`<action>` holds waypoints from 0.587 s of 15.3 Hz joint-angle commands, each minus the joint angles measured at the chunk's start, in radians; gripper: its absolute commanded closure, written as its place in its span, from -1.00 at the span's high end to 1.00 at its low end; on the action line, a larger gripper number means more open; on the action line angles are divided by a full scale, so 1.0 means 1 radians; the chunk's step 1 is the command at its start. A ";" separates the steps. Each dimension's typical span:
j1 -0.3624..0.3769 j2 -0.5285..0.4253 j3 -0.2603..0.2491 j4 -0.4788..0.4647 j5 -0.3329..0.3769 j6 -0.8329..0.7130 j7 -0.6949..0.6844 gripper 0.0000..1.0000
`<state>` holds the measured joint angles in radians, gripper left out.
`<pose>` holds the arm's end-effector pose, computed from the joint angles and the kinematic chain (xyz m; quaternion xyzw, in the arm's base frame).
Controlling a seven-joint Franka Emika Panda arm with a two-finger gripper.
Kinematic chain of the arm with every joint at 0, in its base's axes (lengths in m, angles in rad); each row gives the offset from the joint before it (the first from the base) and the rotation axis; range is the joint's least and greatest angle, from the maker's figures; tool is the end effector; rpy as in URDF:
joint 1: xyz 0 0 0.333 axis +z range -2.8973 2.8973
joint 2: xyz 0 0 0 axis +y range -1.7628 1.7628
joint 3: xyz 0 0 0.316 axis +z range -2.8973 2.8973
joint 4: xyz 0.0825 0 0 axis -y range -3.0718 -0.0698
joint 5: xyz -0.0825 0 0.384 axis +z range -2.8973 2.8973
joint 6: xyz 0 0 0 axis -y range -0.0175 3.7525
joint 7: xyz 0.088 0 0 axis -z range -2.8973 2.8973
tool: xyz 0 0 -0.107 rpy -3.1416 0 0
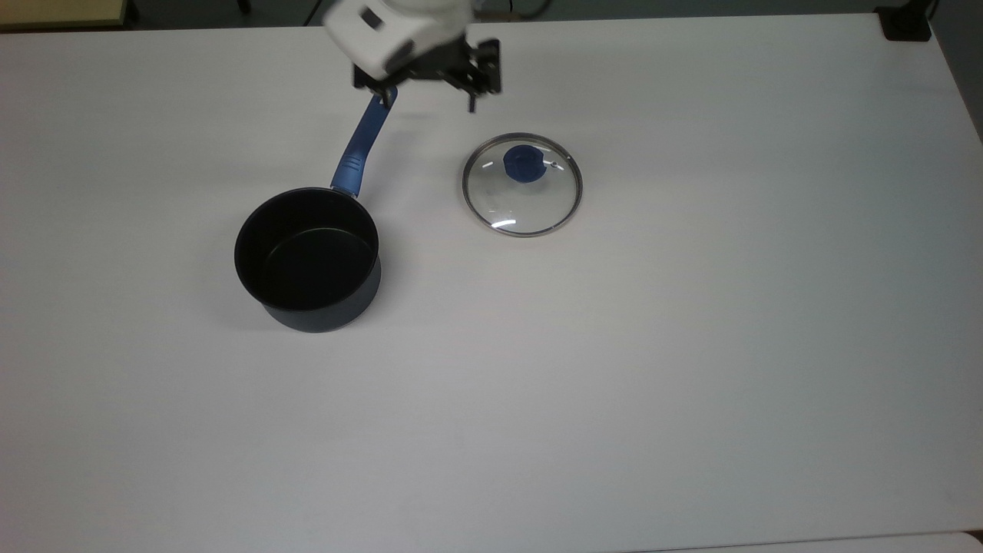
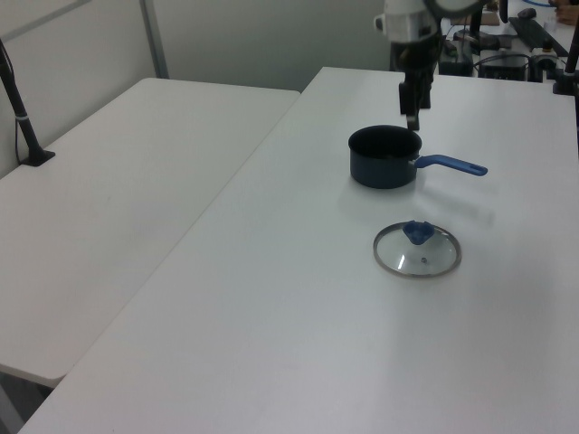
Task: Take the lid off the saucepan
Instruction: 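Open the gripper, release the knob, and raise the gripper away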
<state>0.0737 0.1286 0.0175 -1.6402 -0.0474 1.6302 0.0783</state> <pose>0.5855 0.0482 0.5231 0.9973 0.0095 -0.0671 0.0282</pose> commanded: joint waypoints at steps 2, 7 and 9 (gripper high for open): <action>0.001 -0.041 -0.050 0.019 0.017 -0.058 -0.045 1.00; 0.001 -0.052 -0.054 0.020 0.006 -0.061 -0.031 1.00; 0.000 -0.052 -0.054 0.020 0.006 -0.058 -0.031 1.00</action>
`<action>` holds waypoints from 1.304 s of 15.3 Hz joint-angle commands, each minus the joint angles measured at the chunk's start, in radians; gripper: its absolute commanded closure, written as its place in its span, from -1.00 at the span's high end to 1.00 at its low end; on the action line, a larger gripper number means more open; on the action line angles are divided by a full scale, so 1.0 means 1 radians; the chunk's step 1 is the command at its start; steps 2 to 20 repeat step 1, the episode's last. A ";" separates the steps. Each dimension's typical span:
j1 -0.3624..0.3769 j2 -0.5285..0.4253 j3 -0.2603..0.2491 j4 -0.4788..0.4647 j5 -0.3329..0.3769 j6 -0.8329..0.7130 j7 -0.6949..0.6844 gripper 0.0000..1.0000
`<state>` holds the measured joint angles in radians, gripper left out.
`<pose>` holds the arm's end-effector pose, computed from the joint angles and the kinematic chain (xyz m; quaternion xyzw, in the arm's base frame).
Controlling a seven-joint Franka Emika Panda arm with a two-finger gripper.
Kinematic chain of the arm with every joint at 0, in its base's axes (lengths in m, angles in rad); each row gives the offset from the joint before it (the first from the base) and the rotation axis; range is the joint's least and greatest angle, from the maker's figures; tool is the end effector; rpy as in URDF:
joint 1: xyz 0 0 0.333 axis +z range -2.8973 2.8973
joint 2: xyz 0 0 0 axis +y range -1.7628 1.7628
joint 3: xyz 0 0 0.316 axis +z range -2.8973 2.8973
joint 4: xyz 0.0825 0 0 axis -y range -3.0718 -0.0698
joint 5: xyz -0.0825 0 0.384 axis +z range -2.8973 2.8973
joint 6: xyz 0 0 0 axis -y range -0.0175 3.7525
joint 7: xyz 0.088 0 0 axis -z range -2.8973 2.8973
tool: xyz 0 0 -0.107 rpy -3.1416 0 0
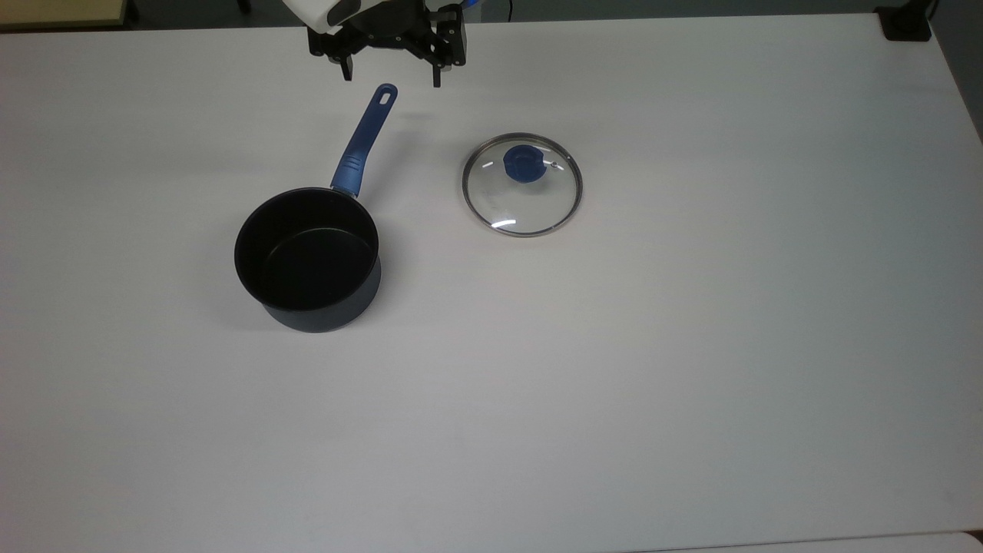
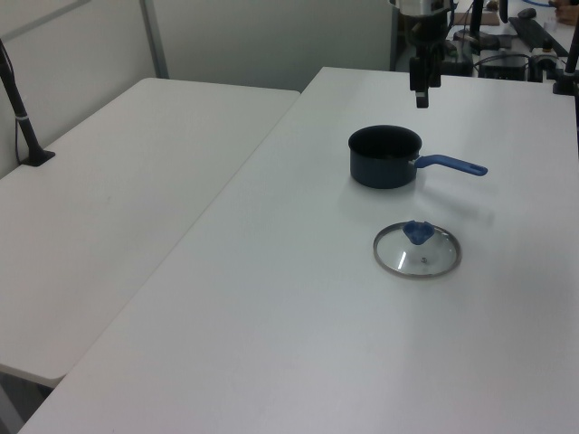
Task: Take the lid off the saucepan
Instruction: 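Open the gripper, release the knob, and raise the gripper away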
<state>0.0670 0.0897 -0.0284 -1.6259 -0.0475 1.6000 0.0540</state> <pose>0.5772 0.0179 0.5503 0.9980 -0.0056 -0.0565 0.0276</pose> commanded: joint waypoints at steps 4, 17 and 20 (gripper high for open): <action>0.005 -0.013 -0.008 0.006 0.008 -0.028 -0.006 1.00; 0.005 -0.013 -0.008 0.006 0.008 -0.028 -0.006 1.00; 0.005 -0.013 -0.008 0.006 0.008 -0.028 -0.006 1.00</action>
